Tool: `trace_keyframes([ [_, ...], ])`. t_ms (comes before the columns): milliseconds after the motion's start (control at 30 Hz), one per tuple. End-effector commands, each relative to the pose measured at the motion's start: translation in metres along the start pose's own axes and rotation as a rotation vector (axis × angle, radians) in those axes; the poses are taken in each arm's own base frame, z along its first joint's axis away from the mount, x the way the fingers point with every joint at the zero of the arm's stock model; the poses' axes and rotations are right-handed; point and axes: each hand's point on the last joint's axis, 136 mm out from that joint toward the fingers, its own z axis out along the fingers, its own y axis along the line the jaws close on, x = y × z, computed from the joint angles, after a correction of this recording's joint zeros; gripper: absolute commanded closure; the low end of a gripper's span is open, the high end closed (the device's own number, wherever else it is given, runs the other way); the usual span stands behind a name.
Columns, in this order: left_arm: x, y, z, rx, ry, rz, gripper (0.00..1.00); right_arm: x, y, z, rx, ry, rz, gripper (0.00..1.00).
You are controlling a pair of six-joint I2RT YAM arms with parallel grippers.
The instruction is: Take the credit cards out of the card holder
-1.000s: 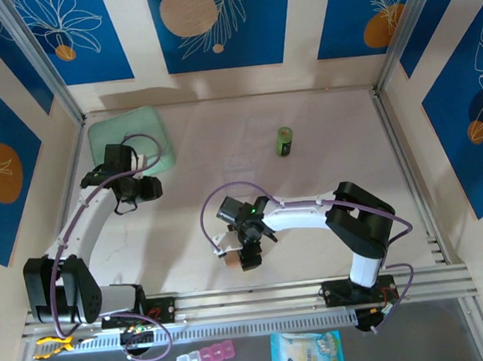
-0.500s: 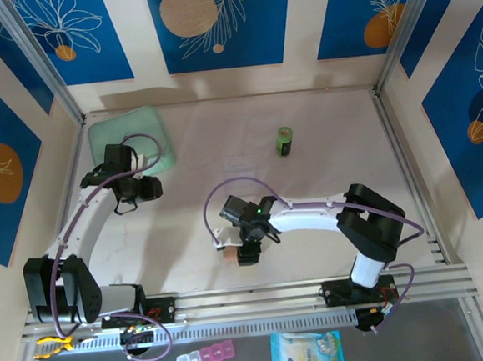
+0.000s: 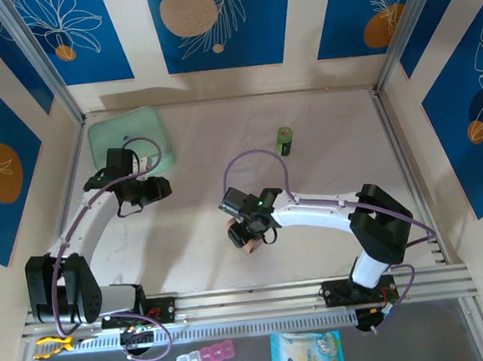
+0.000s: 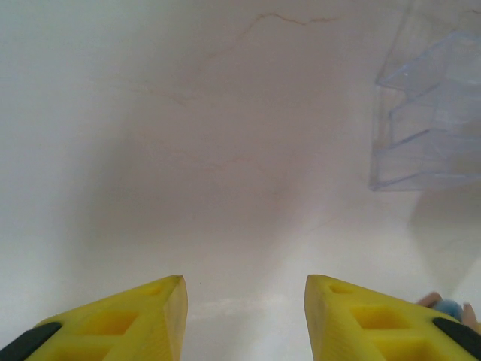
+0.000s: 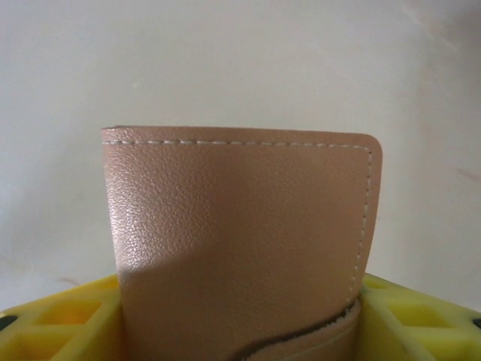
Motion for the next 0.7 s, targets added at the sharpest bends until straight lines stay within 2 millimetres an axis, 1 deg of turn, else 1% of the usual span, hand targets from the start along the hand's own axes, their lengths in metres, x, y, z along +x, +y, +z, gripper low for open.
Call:
trace_keyframes([
  [0, 0.005, -0.020, 0.002, 0.134, 0.012, -0.113, 0.55, 0.001, -0.016, 0.000, 0.077, 0.043, 0.304, 0.39],
  [100, 0.012, -0.024, 0.006, 0.147, 0.022, -0.142, 0.54, -0.005, -0.016, 0.005, 0.052, 0.052, 0.390, 0.43],
  [233, 0.022, -0.034, 0.009, 0.171, 0.037, -0.148, 0.54, -0.013, -0.019, 0.014, 0.074, 0.050, 0.479, 0.43],
  [300, 0.028, -0.037, 0.011, 0.174, 0.044, -0.152, 0.54, -0.018, -0.020, 0.020, 0.095, 0.050, 0.493, 0.44],
  [467, 0.044, -0.043, 0.017, 0.184, 0.055, -0.150, 0.54, -0.026, -0.025, 0.029, 0.152, 0.039, 0.510, 0.42],
  [567, 0.053, -0.047, 0.022, 0.186, 0.073, -0.149, 0.54, -0.030, -0.024, 0.034, 0.155, 0.040, 0.514, 0.40],
  [667, 0.060, -0.053, 0.027, 0.182, 0.083, -0.136, 0.54, -0.030, -0.020, 0.040, 0.144, 0.060, 0.509, 0.38],
])
